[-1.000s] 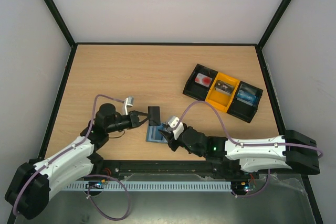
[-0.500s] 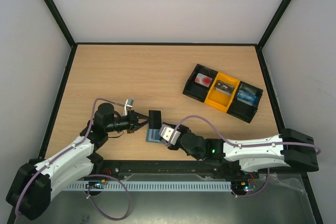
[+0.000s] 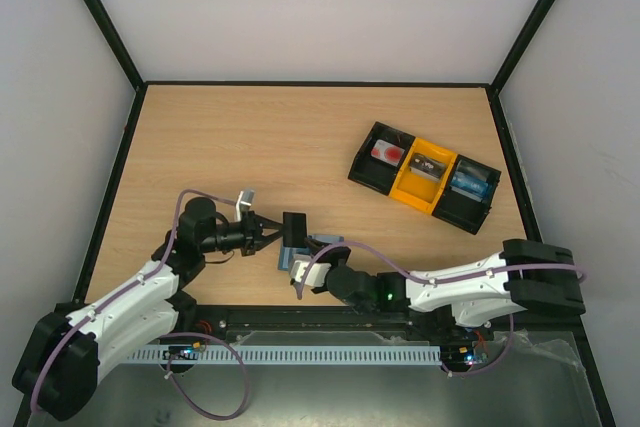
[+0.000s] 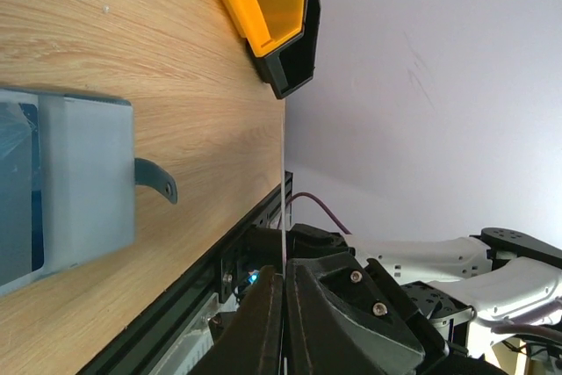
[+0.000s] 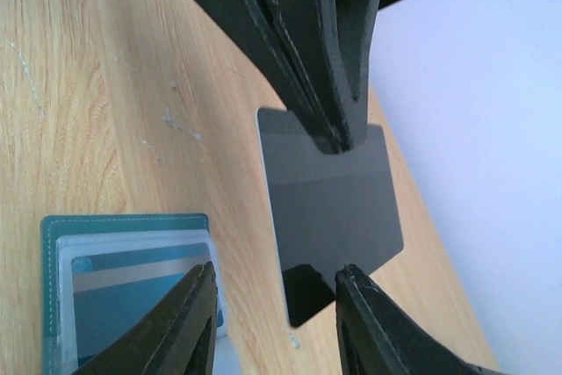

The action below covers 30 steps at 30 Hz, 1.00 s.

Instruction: Take the credit cards out of the card holder

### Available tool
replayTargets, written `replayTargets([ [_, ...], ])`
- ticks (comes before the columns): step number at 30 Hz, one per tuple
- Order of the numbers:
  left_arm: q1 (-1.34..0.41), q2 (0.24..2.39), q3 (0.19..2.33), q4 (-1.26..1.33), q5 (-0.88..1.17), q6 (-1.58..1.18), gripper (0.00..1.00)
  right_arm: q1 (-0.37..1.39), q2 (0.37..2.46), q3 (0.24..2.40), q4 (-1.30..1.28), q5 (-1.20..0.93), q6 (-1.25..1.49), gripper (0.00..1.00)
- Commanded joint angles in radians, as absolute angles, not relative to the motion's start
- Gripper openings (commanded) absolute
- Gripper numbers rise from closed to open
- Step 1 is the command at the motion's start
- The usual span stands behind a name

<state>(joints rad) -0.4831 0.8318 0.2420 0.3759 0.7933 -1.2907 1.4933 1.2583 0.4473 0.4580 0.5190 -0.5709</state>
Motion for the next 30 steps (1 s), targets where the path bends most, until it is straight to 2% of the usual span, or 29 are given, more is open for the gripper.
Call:
replayTargets([
  [1, -0.479, 0.822, 0.225, 0.381, 0.831, -1.301, 0.03, 1.526, 1.299, 0.474, 0.565, 0.624, -0.669, 0.35],
  [5, -0.479, 0.824, 0.219, 0.382, 0.833, -1.304, 0.03, 1.539, 1.324, 0.473, 0.59, 0.658, -0.696, 0.29],
  [13, -0.477, 0.841, 0.213, 0.383, 0.841, -1.297, 0.05, 1.559, 1.325, 0.468, 0.609, 0.69, -0.704, 0.05],
  [15, -0.477, 0.839, 0.213, 0.386, 0.841, -1.299, 0.09, 1.564, 1.331, 0.466, 0.609, 0.691, -0.698, 0.02],
  [19, -0.476, 0.811, 0.226, 0.357, 0.818, -1.288, 0.26, 1.575, 1.343, 0.463, 0.607, 0.681, -0.67, 0.02],
  [25, -0.47, 0.766, 0.314, 0.168, 0.755, -1.143, 0.72, 1.576, 1.343, 0.448, 0.642, 0.65, -0.567, 0.02],
  [27, -0.469, 0.757, 0.348, 0.102, 0.729, -1.086, 0.83, 1.577, 1.34, 0.453, 0.635, 0.655, -0.497, 0.02],
  [29, -0.466, 0.749, 0.369, 0.067, 0.713, -1.043, 0.98, 1.577, 1.336, 0.458, 0.619, 0.658, -0.427, 0.02],
  [30, -0.464, 0.745, 0.377, 0.056, 0.707, -1.03, 1.0, 1.576, 1.332, 0.457, 0.613, 0.656, -0.391, 0.02],
])
